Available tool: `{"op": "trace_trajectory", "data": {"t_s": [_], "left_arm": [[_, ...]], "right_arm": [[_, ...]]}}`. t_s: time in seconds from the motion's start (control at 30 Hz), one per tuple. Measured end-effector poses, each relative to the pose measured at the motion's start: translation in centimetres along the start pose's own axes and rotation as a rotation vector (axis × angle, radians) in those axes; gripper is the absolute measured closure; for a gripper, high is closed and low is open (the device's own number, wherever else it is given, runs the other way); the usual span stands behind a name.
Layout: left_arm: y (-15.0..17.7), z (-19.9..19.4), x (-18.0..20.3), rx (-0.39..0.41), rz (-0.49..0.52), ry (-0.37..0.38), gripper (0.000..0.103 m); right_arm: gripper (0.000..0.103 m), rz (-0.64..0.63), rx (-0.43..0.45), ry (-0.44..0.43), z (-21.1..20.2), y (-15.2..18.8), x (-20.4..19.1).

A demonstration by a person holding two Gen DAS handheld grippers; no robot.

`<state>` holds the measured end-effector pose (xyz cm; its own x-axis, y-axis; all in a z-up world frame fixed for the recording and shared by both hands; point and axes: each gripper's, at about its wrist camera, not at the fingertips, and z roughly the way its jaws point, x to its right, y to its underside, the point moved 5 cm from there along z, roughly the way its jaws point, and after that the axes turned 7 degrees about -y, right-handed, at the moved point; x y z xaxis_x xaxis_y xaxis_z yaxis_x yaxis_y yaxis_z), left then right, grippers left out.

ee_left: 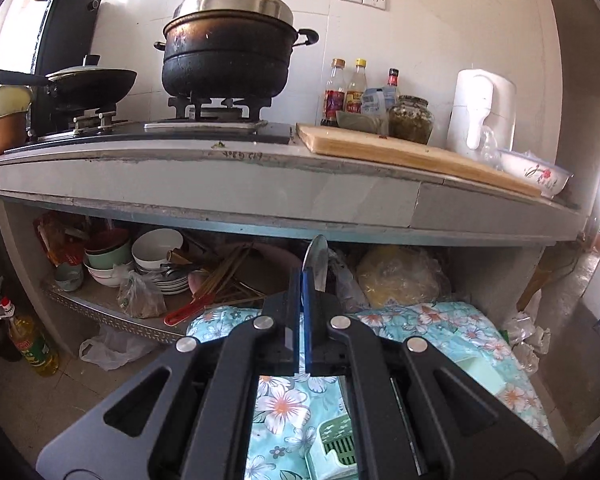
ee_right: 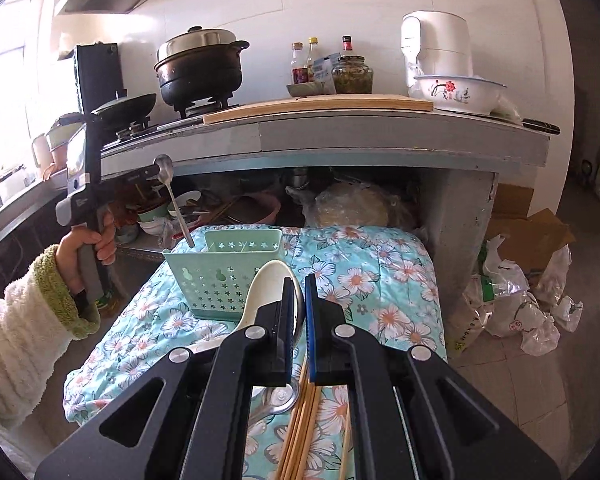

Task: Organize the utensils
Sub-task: 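Lift the metal spoon into the green holder with the left tool while the right lifts the ladle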

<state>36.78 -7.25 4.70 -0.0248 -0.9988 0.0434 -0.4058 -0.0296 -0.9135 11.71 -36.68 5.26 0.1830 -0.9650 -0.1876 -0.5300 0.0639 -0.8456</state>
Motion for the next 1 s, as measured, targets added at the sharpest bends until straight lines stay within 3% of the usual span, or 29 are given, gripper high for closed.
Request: {"op": "trace_trajectory", "data": {"t_s": [0.2,0.6,0.7,1.0], "left_arm": [[3.2,2.8,0.5,-0.056,0.024,0.01,0.102],[7.8,2.9,1.3,-0.189,0.017,0.151,0.1],[8.3,2.4,1.4,-0.193,0.01,0.175,0.094],[7.9,0.0,0.0,-0.16,-0.034,0.201,0.064]], "right_arm": [[0.098,0.017,-0.012,0.007,-0.1,0.8,0.8],[0.097,0.021,-0.044,-0.004,1.6,0.7,1.1],[0.097,0.01,-0.041,0.002,1.7,0.3,1.0],[0.097,-0.023,0.014,0.037,1.8,-2.6,1.3]]}}
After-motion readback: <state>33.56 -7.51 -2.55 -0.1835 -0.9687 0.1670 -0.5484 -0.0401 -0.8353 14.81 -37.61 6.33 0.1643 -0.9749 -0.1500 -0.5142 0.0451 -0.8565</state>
